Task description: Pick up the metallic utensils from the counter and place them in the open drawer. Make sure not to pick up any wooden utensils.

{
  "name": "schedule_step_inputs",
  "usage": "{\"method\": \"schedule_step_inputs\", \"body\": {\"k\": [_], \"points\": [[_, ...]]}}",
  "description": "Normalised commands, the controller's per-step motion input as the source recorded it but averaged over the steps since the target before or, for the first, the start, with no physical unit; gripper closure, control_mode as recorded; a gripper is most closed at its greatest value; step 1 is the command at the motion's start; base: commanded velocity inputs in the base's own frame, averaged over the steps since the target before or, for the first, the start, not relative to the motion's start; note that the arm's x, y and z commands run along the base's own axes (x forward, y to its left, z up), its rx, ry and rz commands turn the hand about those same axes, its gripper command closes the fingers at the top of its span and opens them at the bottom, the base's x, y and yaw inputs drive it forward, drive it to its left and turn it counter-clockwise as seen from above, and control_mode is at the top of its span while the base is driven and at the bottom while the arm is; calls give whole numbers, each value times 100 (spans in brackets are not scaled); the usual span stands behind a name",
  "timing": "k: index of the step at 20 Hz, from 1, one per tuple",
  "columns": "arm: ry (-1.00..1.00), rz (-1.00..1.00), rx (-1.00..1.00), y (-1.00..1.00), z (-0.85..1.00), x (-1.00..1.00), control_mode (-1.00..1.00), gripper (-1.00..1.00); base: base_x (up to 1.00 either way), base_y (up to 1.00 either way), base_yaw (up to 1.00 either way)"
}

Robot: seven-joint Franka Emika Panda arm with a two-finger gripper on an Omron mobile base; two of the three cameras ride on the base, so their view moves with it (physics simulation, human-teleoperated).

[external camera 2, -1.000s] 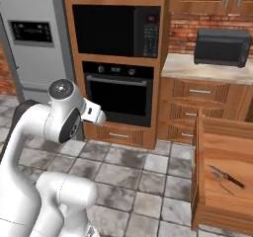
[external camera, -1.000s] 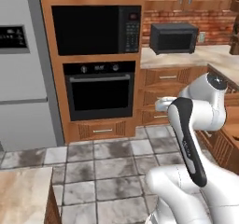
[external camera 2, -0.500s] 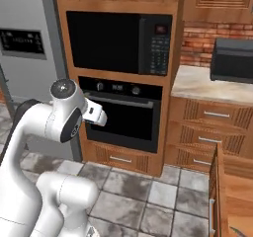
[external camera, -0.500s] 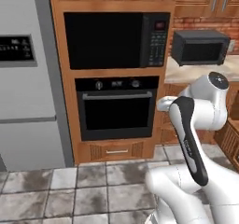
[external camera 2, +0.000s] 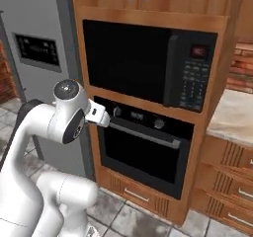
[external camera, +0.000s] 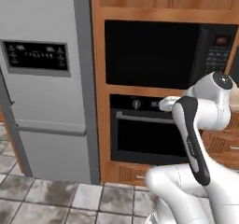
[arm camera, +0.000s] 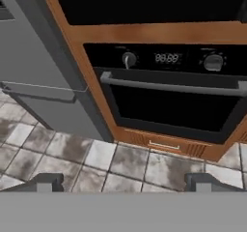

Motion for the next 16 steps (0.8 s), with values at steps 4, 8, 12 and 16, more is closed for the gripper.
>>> {"method": "schedule_step_inputs", "body": {"k": [4, 8, 12, 16], "points": [[0, 0, 0, 0, 0, 0, 100, -100, 50, 46, 77], [0, 0, 0, 0, 0, 0, 100, -100, 58, 31, 79], [0, 0, 0, 0, 0, 0, 100, -100, 65, 29, 77], [0, 0, 0, 0, 0, 0, 100, -100, 74, 25, 75]]}}
